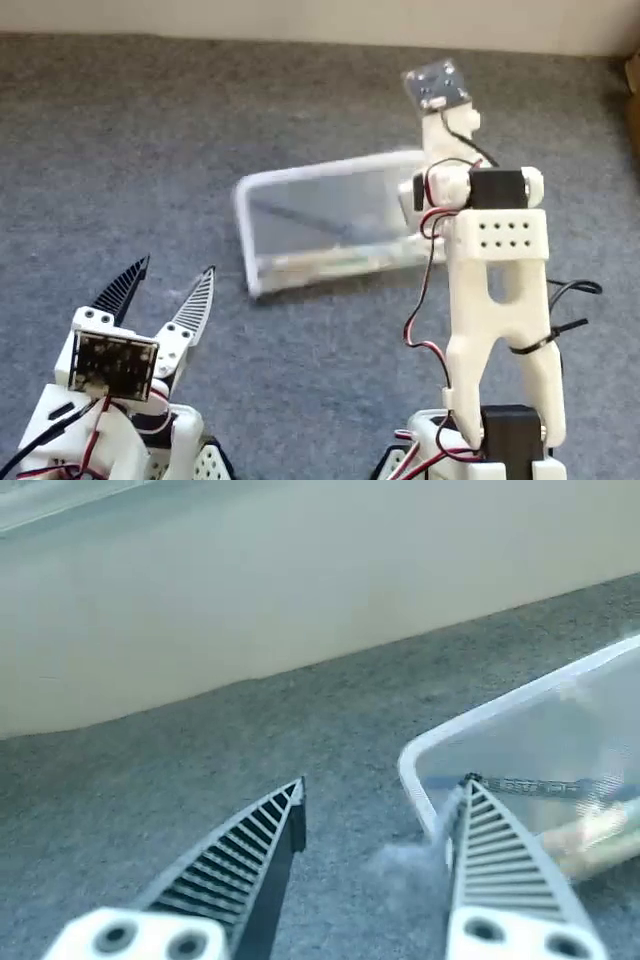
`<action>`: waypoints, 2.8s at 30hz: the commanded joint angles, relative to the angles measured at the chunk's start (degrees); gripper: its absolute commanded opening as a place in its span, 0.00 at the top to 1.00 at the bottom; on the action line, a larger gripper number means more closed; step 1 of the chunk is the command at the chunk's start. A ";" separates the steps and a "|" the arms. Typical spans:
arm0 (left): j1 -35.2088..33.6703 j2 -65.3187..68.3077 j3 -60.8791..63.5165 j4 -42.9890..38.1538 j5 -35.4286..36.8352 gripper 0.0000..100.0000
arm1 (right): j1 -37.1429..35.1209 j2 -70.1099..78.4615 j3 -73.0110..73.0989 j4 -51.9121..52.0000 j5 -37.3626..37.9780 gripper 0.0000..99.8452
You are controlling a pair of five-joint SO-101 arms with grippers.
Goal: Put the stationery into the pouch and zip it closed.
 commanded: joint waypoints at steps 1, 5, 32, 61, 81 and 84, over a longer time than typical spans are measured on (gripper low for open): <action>-1.19 -0.04 1.36 -1.58 -0.53 0.78 | 0.75 -1.80 -0.04 4.53 3.34 1.00; -1.19 -0.04 4.18 -1.58 -0.62 0.80 | 0.75 -1.71 3.12 6.29 3.43 0.99; -8.92 0.22 45.49 -31.82 -0.35 0.80 | 0.48 -46.37 69.32 -31.16 3.25 0.99; -8.84 0.40 45.49 -20.04 -0.70 0.80 | 0.75 -86.37 97.36 -9.80 3.25 0.99; -18.95 0.31 45.49 -0.62 -18.99 0.82 | 0.75 -86.37 97.36 -9.80 3.25 0.99; -18.86 0.40 45.49 -0.62 -18.99 0.95 | 0.75 -86.37 97.36 -9.80 3.25 0.99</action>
